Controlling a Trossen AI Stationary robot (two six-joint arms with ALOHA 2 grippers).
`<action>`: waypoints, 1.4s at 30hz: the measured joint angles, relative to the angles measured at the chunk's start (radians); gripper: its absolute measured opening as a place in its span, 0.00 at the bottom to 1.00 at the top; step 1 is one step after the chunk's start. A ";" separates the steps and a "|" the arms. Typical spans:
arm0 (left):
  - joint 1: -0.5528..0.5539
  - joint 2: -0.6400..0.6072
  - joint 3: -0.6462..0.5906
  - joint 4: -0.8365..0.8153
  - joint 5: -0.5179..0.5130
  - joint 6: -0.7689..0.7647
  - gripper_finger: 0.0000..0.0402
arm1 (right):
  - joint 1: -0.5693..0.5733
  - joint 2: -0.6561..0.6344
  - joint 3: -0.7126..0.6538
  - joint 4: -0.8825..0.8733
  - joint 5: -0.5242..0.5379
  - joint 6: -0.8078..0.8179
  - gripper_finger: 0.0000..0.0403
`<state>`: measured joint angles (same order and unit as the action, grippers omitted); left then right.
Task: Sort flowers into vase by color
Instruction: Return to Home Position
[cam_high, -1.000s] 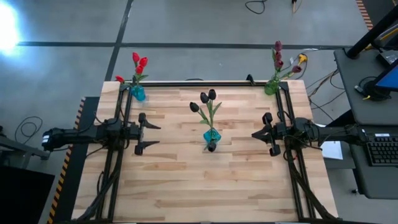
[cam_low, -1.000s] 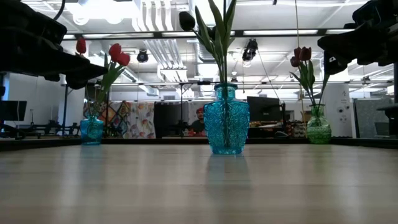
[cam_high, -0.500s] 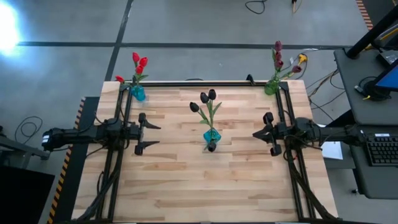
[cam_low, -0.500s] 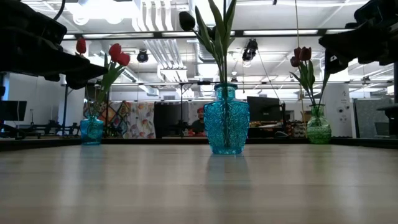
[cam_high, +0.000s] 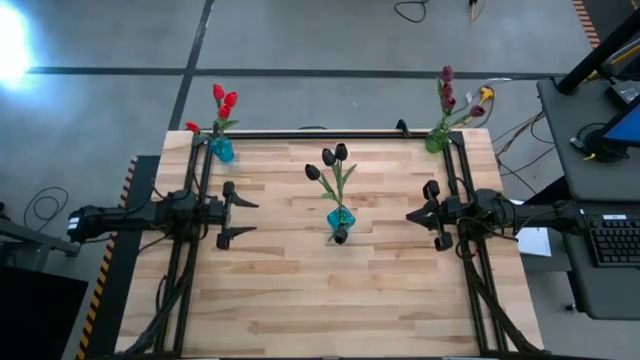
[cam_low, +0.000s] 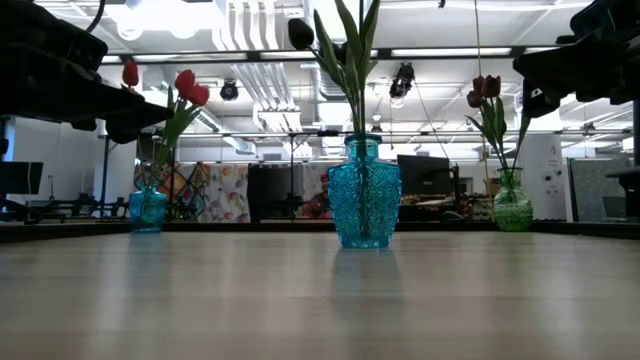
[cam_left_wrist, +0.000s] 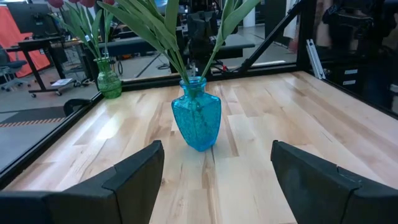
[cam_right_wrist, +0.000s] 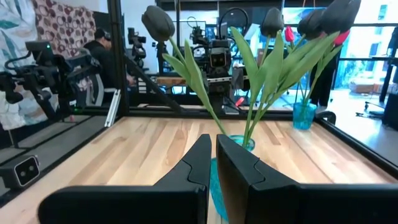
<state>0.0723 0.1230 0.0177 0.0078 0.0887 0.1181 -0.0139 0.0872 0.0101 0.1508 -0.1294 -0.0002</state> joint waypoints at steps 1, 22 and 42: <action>0.000 0.000 0.000 0.000 0.000 0.000 0.70 | 0.000 0.000 0.000 0.001 0.000 0.000 0.04; 0.000 0.002 -0.002 0.008 0.001 0.000 0.70 | 0.009 -0.087 -0.001 -0.112 0.001 0.000 0.04; 0.000 0.010 0.000 0.011 0.001 0.000 0.70 | 0.009 -0.087 -0.001 -0.112 0.001 0.000 0.04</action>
<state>0.0723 0.1326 0.0181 0.0185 0.0898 0.1181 -0.0051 0.0002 0.0093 0.0383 -0.1284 -0.0002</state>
